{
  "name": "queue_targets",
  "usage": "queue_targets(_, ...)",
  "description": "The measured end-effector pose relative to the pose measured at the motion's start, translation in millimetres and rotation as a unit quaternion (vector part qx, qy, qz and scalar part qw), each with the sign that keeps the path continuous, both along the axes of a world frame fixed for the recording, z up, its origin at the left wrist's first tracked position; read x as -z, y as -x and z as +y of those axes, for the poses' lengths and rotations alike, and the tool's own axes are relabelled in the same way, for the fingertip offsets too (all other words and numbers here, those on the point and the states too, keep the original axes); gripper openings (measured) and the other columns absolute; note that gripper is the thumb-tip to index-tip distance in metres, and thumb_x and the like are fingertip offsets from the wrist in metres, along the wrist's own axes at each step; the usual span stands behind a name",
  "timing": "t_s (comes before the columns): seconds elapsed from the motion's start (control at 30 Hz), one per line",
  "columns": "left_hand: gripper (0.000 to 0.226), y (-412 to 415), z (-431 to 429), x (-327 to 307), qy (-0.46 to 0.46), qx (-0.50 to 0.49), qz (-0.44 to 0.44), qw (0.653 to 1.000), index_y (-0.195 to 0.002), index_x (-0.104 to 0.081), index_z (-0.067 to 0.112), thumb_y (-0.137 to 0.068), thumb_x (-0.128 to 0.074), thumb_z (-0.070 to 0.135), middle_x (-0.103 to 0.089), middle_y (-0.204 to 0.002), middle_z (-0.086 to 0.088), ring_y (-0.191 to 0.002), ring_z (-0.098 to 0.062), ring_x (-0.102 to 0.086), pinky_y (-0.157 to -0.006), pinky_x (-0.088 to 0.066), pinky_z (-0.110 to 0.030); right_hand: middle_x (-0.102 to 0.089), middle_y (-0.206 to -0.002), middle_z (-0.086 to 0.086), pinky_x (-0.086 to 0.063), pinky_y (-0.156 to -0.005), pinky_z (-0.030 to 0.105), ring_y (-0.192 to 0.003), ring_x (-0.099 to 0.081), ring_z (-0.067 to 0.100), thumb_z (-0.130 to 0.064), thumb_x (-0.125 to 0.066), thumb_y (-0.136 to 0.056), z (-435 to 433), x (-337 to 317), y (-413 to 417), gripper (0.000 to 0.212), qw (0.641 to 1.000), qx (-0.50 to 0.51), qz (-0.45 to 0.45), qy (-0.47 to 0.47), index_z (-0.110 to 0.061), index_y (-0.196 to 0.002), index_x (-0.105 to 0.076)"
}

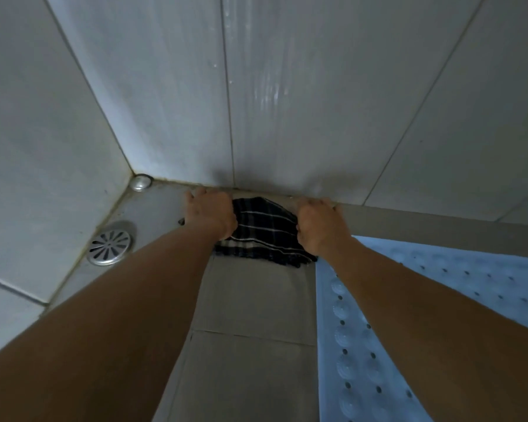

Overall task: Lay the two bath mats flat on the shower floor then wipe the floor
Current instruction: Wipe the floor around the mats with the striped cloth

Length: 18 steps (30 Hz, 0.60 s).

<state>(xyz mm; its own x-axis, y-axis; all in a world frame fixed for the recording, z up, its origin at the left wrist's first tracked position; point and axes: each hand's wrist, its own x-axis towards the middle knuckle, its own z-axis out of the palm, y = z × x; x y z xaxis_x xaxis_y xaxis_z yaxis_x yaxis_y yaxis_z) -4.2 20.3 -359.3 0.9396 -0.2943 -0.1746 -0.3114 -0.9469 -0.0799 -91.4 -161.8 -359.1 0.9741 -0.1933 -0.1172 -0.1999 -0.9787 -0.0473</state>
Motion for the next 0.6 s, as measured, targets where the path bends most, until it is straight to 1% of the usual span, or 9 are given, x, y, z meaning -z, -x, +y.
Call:
queue_targets(0.03, 0.034, 4, 1, 0, 0.005, 0.002, -0.013, 1.0, -0.123, -0.061, 0.022, -0.095, -0.054, 0.04, -0.058, -0.131, -0.008, -0.128, -0.031, -0.043, -0.105, -0.032, -0.049, -0.058, -0.123, 0.01, -0.036, -0.101, 0.041, -0.124, -0.045, 0.032, -0.021, -0.061, -0.094, 1, -4, 1, 0.024, 1.0, 0.003, 0.0, 0.01, -0.013, -0.117, -0.057)
queue_targets(0.07, 0.031, 8, 3, -1, 0.017, 0.001, -0.026, 1.0, -0.122, -0.062, 0.024, -0.096, -0.054, 0.04, -0.059, -0.13, -0.008, -0.127, -0.031, -0.043, -0.103, -0.032, -0.048, -0.057, -0.122, 0.01, -0.036, -0.101, 0.04, -0.123, -0.045, 0.031, -0.023, -0.059, -0.095, 0, -9, 3, 0.02, 1.0, 0.006, -0.009, 0.012, -0.013, -0.113, -0.061)
queue_targets(0.13, 0.028, 15, 11, -7, 0.061, -0.016, -0.05, 0.997, -0.119, -0.065, 0.026, -0.096, -0.056, 0.039, -0.06, -0.127, -0.008, -0.125, -0.033, -0.044, -0.101, -0.033, -0.047, -0.055, -0.122, 0.01, -0.035, -0.101, 0.04, -0.123, -0.043, 0.031, -0.023, -0.056, -0.097, 0, -22, 8, 0.021, 0.999, 0.025, -0.03, -0.016, -0.014, -0.113, -0.065)
queue_targets(0.23, 0.026, 22, 21, -29, 0.159, -0.054, -0.063, 0.984, -0.117, -0.07, 0.03, -0.093, -0.063, 0.035, -0.063, -0.118, -0.008, -0.121, -0.036, -0.046, -0.098, -0.036, -0.046, -0.054, -0.123, 0.009, -0.035, -0.099, 0.04, -0.124, -0.042, 0.031, -0.019, -0.055, -0.097, 3, -48, 17, 0.023, 0.993, 0.064, -0.047, -0.092, -0.017, -0.117, -0.066)
queue_targets(0.3, 0.025, 30, 25, -53, 0.201, -0.071, -0.065, 0.975, -0.116, -0.073, 0.03, -0.092, -0.068, 0.031, -0.065, -0.111, -0.01, -0.115, -0.036, -0.05, -0.095, -0.04, -0.045, -0.055, -0.122, 0.009, -0.036, -0.098, 0.041, -0.123, -0.042, 0.033, -0.017, -0.055, -0.097, 7, -74, 21, 0.024, 0.99, 0.075, -0.05, -0.107, -0.019, -0.116, -0.067)
queue_targets(0.4, 0.017, 44, 32, -92, 0.216, -0.087, -0.078, 0.969, -0.105, -0.077, 0.03, -0.09, -0.069, 0.026, -0.068, -0.102, -0.007, -0.104, -0.034, -0.057, -0.085, -0.044, -0.041, -0.055, -0.115, 0.01, -0.038, -0.092, 0.042, -0.116, -0.045, 0.034, -0.014, -0.053, -0.096, 9, -120, 31, 0.024, 0.989, 0.077, -0.061, -0.11, -0.021, -0.112, -0.069)
queue_targets(0.5, 0.013, 55, 36, -139, 0.239, -0.104, -0.066, 0.963, -0.099, -0.077, 0.031, -0.09, -0.068, 0.032, -0.071, -0.093, -0.003, -0.095, -0.032, -0.059, -0.081, -0.049, -0.039, -0.057, -0.112, 0.009, -0.039, -0.091, 0.042, -0.112, -0.046, 0.033, -0.013, -0.051, -0.096, 8, -173, 40, 0.026, 0.989, 0.062, -0.071, -0.113, -0.023, -0.112, -0.07)
queue_targets(0.57, 0.013, 62, 36, -178, 0.245, -0.114, -0.054, 0.961, -0.1, -0.077, 0.033, -0.091, -0.068, 0.034, -0.072, -0.091, -0.002, -0.095, -0.031, -0.06, -0.08, -0.05, -0.039, -0.057, -0.112, 0.009, -0.04, -0.091, 0.043, -0.112, -0.047, 0.033, -0.013, -0.051, -0.096, 5, -212, 45, 0.026, 0.989, 0.054, -0.074, -0.118, -0.023, -0.113, -0.07)
queue_targets(0.6, 0.014, 66, 35, -201, 0.241, -0.117, -0.053, 0.962, -0.101, -0.076, 0.033, -0.091, -0.067, 0.034, -0.073, -0.093, -0.002, -0.098, -0.031, -0.06, -0.08, -0.048, -0.038, -0.056, -0.112, 0.009, -0.04, -0.092, 0.043, -0.112, -0.047, 0.033, -0.014, -0.051, -0.097, 3, -232, 47, 0.026, 0.989, 0.053, -0.073, -0.119, -0.022, -0.114, -0.07)
